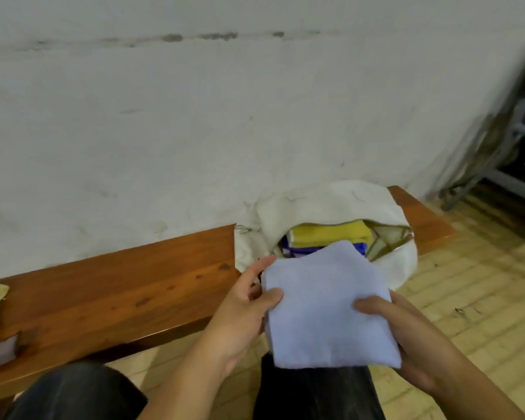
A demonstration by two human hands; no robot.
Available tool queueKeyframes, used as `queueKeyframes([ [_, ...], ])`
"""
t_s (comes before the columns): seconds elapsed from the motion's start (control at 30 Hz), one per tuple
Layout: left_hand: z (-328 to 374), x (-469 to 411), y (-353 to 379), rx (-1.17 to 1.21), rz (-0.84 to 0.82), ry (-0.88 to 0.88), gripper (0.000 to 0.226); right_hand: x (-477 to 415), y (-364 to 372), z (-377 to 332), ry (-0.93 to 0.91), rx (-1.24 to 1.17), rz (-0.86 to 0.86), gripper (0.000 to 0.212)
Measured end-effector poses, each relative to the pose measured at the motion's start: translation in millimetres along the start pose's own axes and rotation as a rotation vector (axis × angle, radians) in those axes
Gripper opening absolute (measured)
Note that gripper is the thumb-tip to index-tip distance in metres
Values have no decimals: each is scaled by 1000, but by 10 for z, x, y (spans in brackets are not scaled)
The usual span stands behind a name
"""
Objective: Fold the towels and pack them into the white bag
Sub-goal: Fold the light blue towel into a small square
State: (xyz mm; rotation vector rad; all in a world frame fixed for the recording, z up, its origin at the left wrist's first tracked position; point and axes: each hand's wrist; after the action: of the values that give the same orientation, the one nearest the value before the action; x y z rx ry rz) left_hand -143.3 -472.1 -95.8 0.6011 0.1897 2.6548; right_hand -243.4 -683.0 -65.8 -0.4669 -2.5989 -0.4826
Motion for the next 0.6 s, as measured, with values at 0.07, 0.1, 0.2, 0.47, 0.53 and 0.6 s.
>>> queueKeyframes([
  [0.07, 2, -57, 222, -51, -45, -21, 46, 45, -249, -79, 32, -56, -38, 58],
  [0.1, -2, -91, 325, -81, -65, -27, 45, 58, -364, -122, 37, -69, -31, 51],
  [0.2, -19, -203, 629, -179, -106, -35, 44, 18, -713, -221, 34, -1, 64, 44],
  [0.47, 25, -465, 1446, -515, -194, -2, 44, -461, -1302, -700, 44, 407, 284, 22],
  [0.53, 77, -517, 1644, -643, -204, 46, 48, -681, -1389, -843, 85, 562, 292, 21],
  [0.6, 131, -573, 1832, -752, -213, 122, 46, -876, -1423, -983, 93, 675, 255, 20],
])
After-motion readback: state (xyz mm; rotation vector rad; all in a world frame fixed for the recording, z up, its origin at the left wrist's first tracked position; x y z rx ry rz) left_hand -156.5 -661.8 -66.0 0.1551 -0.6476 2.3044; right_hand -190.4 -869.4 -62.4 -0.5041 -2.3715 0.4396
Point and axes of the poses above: each hand's wrist, its own x-axis away from the middle knuckle, its own y-axis out of the palm, z = x × y, and after that the axes turned 1 degree about -x, right-handed
